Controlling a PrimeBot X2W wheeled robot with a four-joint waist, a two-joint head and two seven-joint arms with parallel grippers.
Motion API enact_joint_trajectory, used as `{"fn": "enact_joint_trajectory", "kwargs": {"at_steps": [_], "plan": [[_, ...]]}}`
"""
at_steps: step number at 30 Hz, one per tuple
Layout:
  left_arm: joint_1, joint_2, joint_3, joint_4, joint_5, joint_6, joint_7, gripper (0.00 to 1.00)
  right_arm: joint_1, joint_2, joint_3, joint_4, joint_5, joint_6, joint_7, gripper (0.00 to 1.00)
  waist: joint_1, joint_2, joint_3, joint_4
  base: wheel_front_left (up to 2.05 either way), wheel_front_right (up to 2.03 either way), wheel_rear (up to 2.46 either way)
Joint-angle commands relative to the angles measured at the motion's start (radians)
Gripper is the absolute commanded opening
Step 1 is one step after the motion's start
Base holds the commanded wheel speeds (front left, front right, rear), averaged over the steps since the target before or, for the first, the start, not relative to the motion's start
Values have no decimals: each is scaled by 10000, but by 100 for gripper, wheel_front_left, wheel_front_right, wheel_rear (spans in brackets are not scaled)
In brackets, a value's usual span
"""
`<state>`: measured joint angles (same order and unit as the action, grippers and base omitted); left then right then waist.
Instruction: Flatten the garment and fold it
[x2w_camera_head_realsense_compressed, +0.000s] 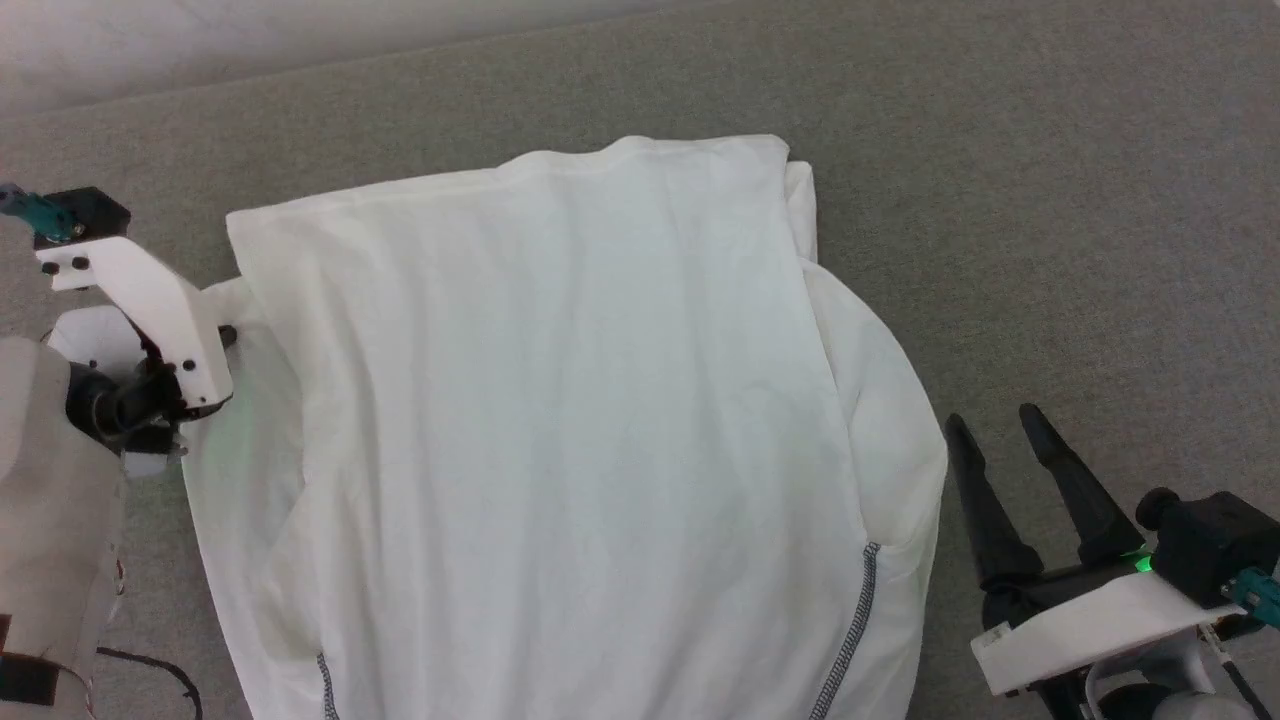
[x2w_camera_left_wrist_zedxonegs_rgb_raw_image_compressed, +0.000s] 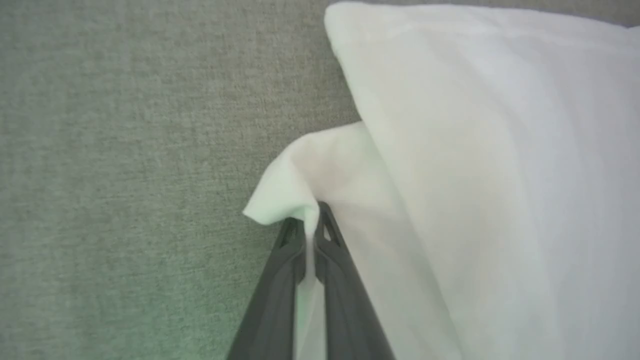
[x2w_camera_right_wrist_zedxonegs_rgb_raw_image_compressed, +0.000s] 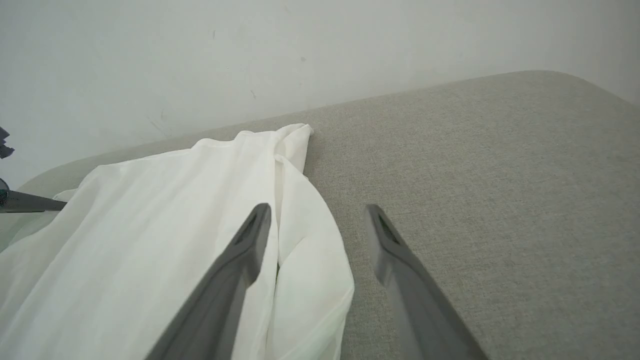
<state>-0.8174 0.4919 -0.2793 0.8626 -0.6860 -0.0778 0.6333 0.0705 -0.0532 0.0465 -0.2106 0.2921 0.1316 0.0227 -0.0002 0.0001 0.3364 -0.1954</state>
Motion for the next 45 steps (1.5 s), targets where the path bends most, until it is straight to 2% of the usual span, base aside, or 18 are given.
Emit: {"fn": "enact_joint_trajectory", "kwargs": {"at_steps": [1,9,13,17,23,28,32,37,41,45], "plan": [[648,-383,-325,530,81,-34,99,0,-137,29,-22,54,70,-9,-72,100,2,-1,-106,59,0,0,0],[268,-46,-306,4,685,345,-2063,0,80,29,-594,348,72,-9,-77,100,2,-1,-1104,545,0,0,0],[409,234,-310,-708,902,468,-2711,0,348,30,-985,458,20,-9,8,100,2,-1,-1770,842,0,0,0],[816,343,-396,-1665,1006,569,-2856,0,621,30,-1339,517,20,-9,58,100,2,-1,-2284,1088,0,0,0],[2454,303,-679,-4556,880,832,-2470,0,1065,30,-1877,521,57,-9,223,100,2,-1,-2909,1401,0,0,0],[4216,-361,-1560,-7329,794,1136,-1988,0,1227,30,-2135,436,79,-9,390,100,2,-1,-3171,1428,0,0,0],[5337,-1032,-2593,-8544,736,1242,-1527,0,1207,30,-2263,335,80,-9,515,100,2,-1,-3157,1304,0,0,0],[5848,-2080,-3978,-8619,815,1045,-1222,0,1145,30,-2442,225,94,-9,620,100,2,-1,-2911,1085,0,0,0],[5717,-3052,-4993,-8035,947,660,-1164,0,983,30,-2466,148,112,-9,689,100,2,-1,-2572,840,0,0,0],[5305,-3766,-5612,-7339,1346,429,-1542,0,804,30,-2448,93,127,-9,720,100,2,-1,-2291,602,0,0,0]]}}
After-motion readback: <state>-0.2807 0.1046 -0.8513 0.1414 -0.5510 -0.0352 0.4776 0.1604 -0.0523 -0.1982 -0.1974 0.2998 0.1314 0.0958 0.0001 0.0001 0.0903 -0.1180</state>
